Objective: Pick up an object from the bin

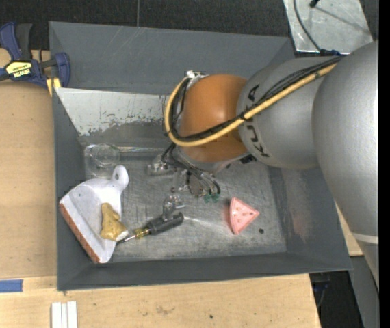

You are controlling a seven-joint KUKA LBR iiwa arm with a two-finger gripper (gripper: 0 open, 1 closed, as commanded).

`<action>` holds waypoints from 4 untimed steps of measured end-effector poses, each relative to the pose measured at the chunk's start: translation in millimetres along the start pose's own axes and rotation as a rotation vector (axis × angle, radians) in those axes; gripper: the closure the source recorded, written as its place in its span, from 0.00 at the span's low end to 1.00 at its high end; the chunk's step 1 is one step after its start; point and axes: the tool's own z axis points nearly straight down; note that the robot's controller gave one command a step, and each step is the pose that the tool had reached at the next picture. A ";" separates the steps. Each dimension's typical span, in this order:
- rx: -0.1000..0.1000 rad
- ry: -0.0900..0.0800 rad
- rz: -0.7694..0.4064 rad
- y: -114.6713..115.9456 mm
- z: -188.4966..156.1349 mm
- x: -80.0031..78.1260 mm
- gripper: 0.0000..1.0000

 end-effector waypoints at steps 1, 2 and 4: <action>-0.013 0.001 -0.193 -21.9 18.7 47.4 0.00; 0.003 -0.001 -0.152 16.8 30.9 49.1 1.00; -0.001 0.013 -0.177 16.7 -69.2 66.8 1.00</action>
Offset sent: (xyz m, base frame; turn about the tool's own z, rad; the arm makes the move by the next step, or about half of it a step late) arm -0.0563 0.0102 -0.0364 -0.1543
